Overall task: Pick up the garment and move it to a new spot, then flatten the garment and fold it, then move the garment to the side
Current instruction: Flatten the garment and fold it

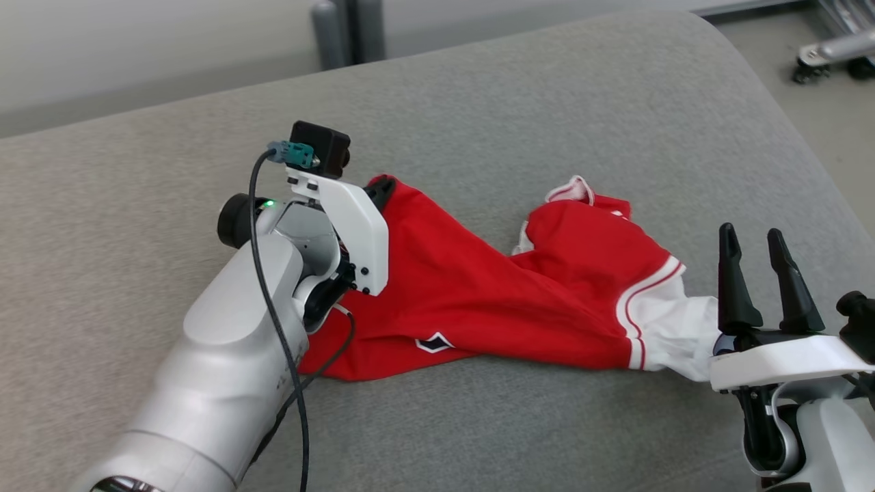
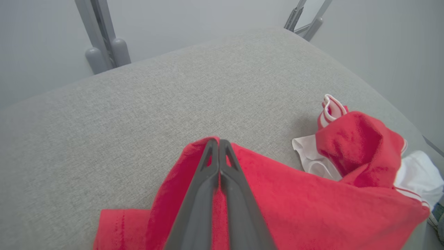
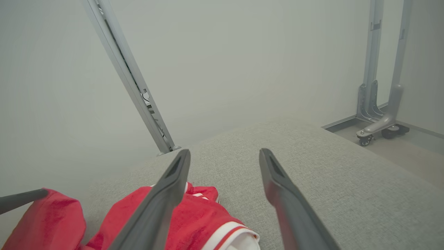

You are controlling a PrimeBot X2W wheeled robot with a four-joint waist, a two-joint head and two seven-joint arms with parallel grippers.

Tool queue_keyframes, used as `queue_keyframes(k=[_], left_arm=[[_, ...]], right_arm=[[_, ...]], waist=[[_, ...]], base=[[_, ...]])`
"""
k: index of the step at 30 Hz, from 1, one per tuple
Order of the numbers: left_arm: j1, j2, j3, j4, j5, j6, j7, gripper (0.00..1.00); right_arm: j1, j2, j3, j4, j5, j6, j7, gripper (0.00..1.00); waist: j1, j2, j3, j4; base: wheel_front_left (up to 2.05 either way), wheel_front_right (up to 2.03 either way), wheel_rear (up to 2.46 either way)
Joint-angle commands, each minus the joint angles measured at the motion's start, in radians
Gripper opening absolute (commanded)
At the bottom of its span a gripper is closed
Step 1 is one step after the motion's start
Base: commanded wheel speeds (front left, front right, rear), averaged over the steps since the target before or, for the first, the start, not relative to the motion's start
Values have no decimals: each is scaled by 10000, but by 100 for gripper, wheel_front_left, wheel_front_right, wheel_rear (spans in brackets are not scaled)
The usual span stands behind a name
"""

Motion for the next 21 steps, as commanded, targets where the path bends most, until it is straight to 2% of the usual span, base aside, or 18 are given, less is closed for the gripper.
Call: queue_keyframes(k=[1,6,14,18,21], left_arm=[[213,60,-132,-320,-250,-7,-79,0],[1367,490,-336,-2253,-1744,-9,-93,0],[4129,2349,-203,-5667,-2940,58,290,0],[5494,3341,-231,-7466,-3219,407,903,0],[6334,3721,-296,-8466,-3408,773,1249,0]], right_arm=[[96,-121,-95,60,-77,21,-47,100],[299,-320,-283,95,-119,21,-5,100],[646,-318,-607,-143,-211,21,154,100],[801,-370,-863,-323,-254,21,232,100],[878,-350,-1020,-439,-293,21,339,100]], waist=[[0,-1,-463,585],[0,-1,-898,1224],[0,-1,-1310,1804],[0,-1,-1362,2089],[0,-1,-1375,2250]], base=[[0,0,0],[0,0,0],[0,0,0],[0,0,0],[0,0,0]])
